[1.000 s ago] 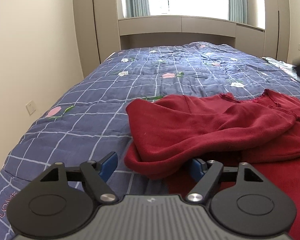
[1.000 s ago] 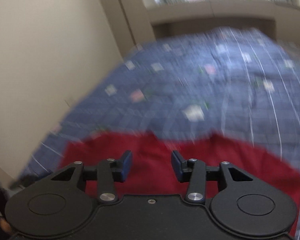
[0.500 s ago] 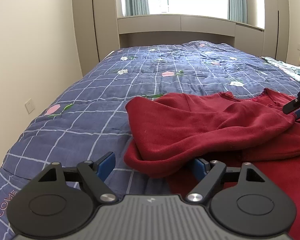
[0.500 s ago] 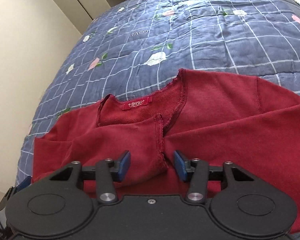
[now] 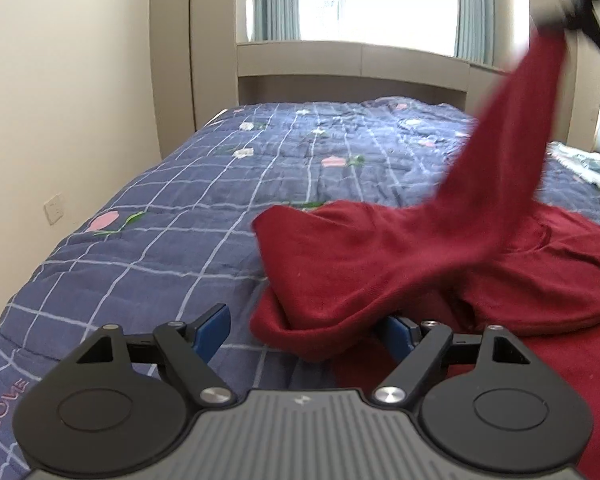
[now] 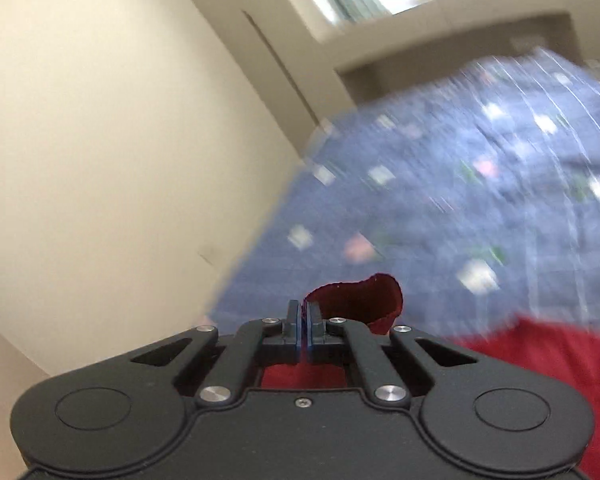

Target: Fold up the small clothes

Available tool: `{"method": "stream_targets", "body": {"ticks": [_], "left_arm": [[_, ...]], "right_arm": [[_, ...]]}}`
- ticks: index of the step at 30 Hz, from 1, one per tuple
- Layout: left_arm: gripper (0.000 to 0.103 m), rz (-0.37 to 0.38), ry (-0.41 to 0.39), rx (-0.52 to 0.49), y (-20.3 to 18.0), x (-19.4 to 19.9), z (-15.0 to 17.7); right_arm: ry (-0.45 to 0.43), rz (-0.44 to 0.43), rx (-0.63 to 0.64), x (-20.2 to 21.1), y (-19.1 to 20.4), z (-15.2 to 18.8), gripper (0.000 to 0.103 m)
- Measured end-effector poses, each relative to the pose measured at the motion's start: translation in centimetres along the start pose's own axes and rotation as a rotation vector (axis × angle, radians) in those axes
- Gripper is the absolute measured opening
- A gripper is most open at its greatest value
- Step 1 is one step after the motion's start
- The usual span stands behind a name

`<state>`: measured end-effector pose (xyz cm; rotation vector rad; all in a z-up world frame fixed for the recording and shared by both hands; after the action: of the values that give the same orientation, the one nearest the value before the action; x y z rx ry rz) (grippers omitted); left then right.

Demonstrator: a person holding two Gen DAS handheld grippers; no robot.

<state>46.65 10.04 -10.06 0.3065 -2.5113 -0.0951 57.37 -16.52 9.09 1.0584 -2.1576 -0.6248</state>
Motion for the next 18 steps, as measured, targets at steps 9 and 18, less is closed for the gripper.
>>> {"method": "stream_targets", "body": {"ticks": [9, 18], "left_arm": [[0.078, -0.036, -0.040, 0.031, -0.9, -0.8, -1.3], [0.023, -0.085, -0.073, 0.043, -0.2, -1.3, -3.0]], "right_arm": [[-0.105, -0.147, 0.133, 0.9, 8.7, -7.8, 0.001], [-0.097, -0.119, 0.128, 1.5, 7.1, -7.1, 0.001]]}}
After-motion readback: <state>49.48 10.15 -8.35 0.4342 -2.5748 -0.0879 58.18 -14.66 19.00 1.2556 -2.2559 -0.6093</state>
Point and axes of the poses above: each gripper's, at about its wrist camera, not at the fingertips, and x roughly against the way its jaws point, y to its left, z to its underside, the point moved 6 cm from there along -x, roughly the way its jaws point, and after that the axes turned 15 degrees about -z, right-handed, at the moved point
